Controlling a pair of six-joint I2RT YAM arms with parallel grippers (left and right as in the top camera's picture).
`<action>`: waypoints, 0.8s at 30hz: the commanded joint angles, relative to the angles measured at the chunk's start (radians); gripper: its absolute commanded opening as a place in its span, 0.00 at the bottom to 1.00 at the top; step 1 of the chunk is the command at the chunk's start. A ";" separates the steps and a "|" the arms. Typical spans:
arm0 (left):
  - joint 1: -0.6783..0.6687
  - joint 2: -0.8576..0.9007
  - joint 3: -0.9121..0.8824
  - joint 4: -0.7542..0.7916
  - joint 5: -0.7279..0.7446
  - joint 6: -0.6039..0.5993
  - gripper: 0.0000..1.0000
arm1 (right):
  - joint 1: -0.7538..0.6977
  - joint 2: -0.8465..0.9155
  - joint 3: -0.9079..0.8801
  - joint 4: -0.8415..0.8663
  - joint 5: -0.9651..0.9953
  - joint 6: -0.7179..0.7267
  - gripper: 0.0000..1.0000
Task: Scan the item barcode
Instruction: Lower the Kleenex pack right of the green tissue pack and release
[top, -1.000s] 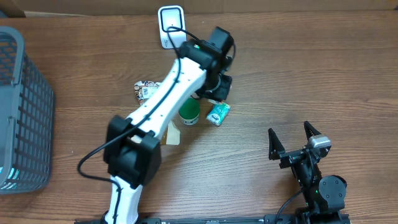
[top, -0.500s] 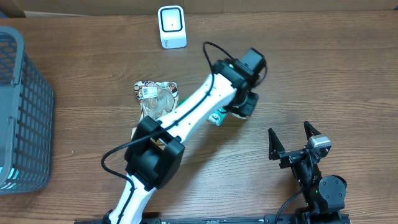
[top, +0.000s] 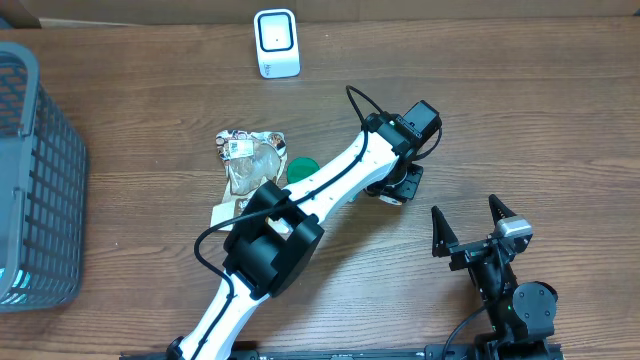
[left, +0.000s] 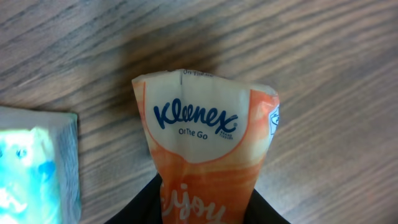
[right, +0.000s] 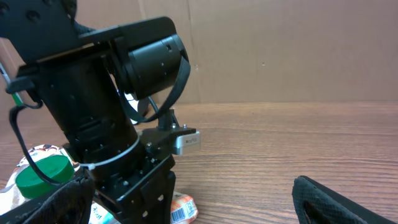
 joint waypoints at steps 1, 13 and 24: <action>0.016 0.024 -0.004 0.006 -0.019 -0.030 0.31 | -0.004 -0.010 -0.010 0.005 -0.005 0.003 1.00; 0.160 0.024 -0.004 0.001 -0.035 -0.107 0.36 | -0.003 -0.010 -0.010 0.005 -0.005 0.004 1.00; 0.160 0.024 -0.004 0.001 -0.033 -0.107 0.41 | -0.004 -0.010 -0.010 0.005 -0.005 0.004 1.00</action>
